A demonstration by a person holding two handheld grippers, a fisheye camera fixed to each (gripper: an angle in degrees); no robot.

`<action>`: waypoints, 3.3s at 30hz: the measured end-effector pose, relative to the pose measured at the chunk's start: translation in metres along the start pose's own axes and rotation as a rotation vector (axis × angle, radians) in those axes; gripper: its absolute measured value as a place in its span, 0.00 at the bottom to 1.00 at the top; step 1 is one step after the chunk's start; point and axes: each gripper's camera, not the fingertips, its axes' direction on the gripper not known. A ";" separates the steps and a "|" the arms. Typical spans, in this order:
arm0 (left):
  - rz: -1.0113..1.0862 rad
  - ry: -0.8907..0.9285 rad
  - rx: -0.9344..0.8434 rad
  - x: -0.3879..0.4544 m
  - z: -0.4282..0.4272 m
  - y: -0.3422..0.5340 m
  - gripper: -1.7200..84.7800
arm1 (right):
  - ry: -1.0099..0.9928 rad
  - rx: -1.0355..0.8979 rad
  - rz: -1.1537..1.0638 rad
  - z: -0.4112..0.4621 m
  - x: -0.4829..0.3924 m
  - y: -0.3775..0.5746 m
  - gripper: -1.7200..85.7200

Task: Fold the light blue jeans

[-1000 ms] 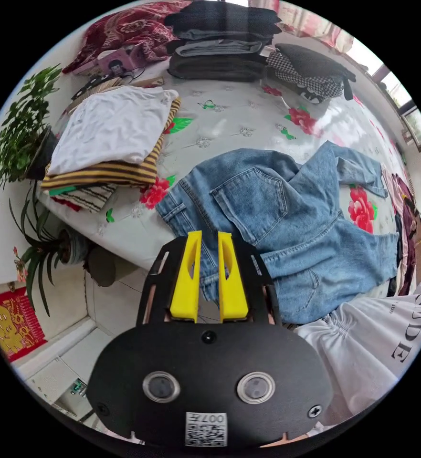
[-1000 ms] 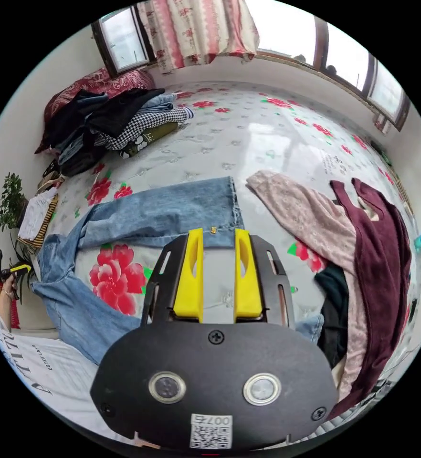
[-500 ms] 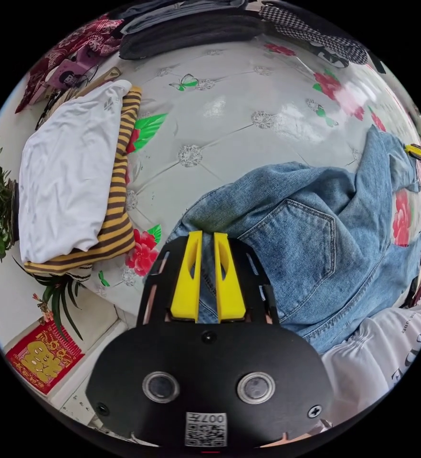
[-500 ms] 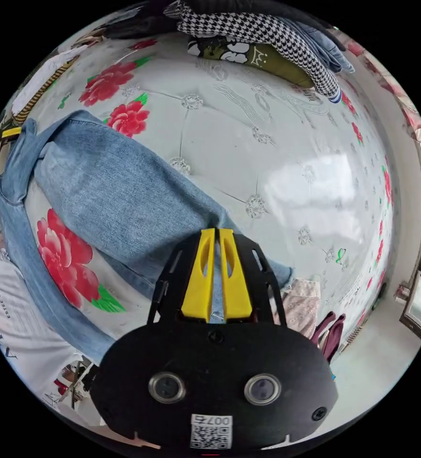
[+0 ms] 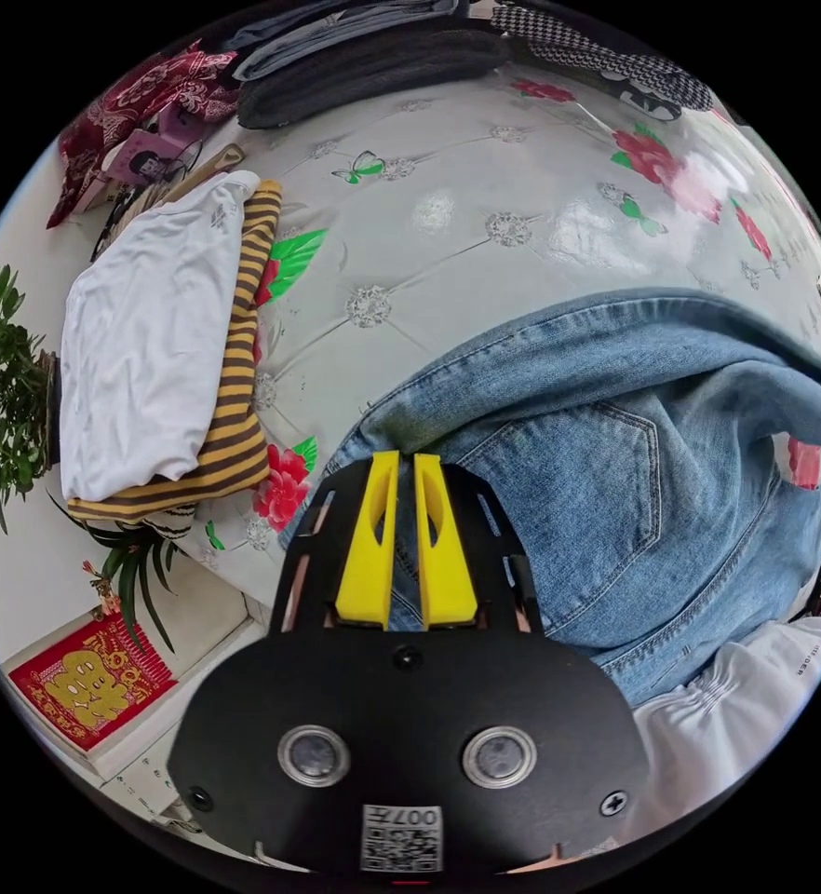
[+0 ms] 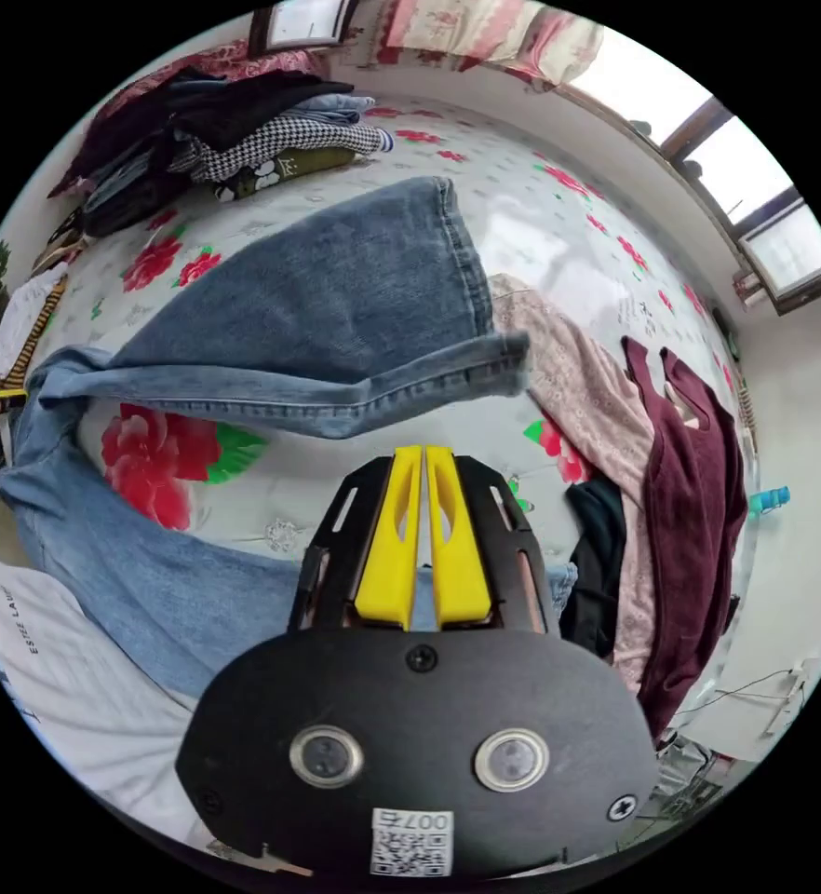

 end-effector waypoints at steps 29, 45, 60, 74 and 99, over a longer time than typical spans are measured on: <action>0.141 0.006 0.123 -0.009 -0.028 -0.111 0.01 | 0.029 0.213 0.171 0.007 0.134 -0.164 0.02; -0.159 -0.133 0.218 -0.046 -0.072 0.017 0.08 | -0.313 0.172 0.042 0.023 0.046 -0.034 0.02; -0.067 0.087 0.069 0.029 0.003 0.191 0.07 | -0.335 -0.045 -0.381 0.038 -0.126 0.105 0.02; -0.183 0.104 0.155 -0.049 -0.007 0.220 0.10 | -0.399 -0.082 -0.174 0.034 -0.159 0.104 0.02; 0.614 -0.236 0.149 0.076 -0.020 -0.132 0.07 | -0.125 -0.090 0.112 0.081 0.020 -0.248 0.13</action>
